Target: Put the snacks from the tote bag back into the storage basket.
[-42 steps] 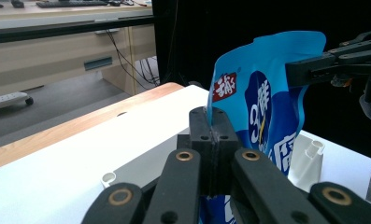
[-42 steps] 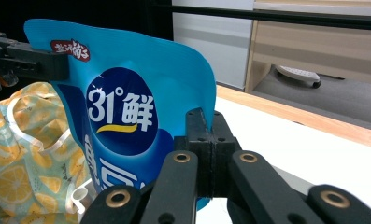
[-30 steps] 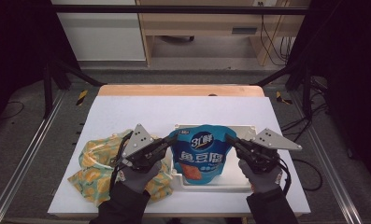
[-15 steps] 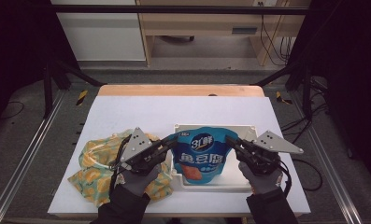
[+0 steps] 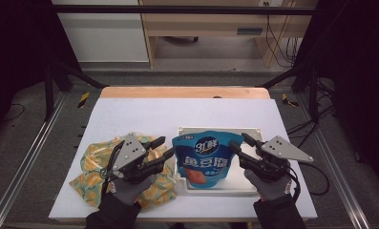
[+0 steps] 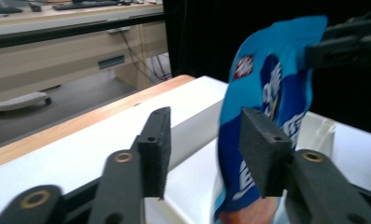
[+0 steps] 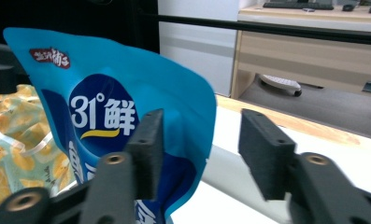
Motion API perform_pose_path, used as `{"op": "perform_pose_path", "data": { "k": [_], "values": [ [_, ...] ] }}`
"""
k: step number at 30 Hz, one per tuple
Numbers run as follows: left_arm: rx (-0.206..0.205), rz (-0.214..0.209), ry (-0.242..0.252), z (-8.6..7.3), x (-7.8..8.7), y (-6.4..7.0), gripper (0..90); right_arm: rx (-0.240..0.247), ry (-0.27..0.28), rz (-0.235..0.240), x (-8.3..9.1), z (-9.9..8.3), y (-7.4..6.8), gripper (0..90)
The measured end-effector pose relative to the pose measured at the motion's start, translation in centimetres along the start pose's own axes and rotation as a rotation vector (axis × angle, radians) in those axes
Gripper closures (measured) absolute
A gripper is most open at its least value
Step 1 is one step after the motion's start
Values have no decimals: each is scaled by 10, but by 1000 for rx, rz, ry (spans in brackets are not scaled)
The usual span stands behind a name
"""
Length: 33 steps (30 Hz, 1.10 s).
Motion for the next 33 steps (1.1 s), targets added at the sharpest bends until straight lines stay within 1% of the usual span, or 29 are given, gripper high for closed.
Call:
{"op": "perform_pose_path", "data": {
  "k": [2,4,5,8,11,13,15,18,20,24,26,31,33],
  "values": [
    [8,7,-10,-5,5,-5,500,-5,12,-11,2,1,1,409],
    [3,18,-19,-11,10,-12,471,-8,11,-20,4,0,2,364],
    [7,24,-23,-14,13,-14,460,-4,14,-23,5,-1,2,344],
    [19,51,-34,-23,20,-25,433,6,8,-35,7,-5,2,306],
    [52,70,-38,-27,28,-36,399,10,-7,-42,10,-10,3,281],
    [72,81,-39,-30,34,-43,379,11,-6,-48,13,-12,5,272],
    [72,100,-40,-34,39,-49,366,11,-2,-54,16,-14,7,264],
    [72,116,-45,-41,45,-57,356,10,7,-67,22,-16,11,264],
    [78,117,-44,-44,49,-62,348,7,13,-79,26,-19,14,265],
    [74,124,-30,-48,56,-69,334,3,8,-104,31,-25,22,264],
    [69,137,-24,-50,60,-73,331,-2,2,-112,33,-29,27,261],
    [85,160,-41,-59,66,-84,321,-20,-11,-130,34,-38,35,252],
    [91,168,-44,-63,69,-88,320,-18,-20,-136,33,-41,38,248]
  ]
}}
Point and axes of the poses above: each handheld gripper's, and its own axes: x roughly backward along the jaws, z roughly out of its top, y roughly to its right, the point moved 4 cm from there along -x, roughly forward along the jaws, and after that the axes turned 9 degrees about z, right-handed, at the moved point
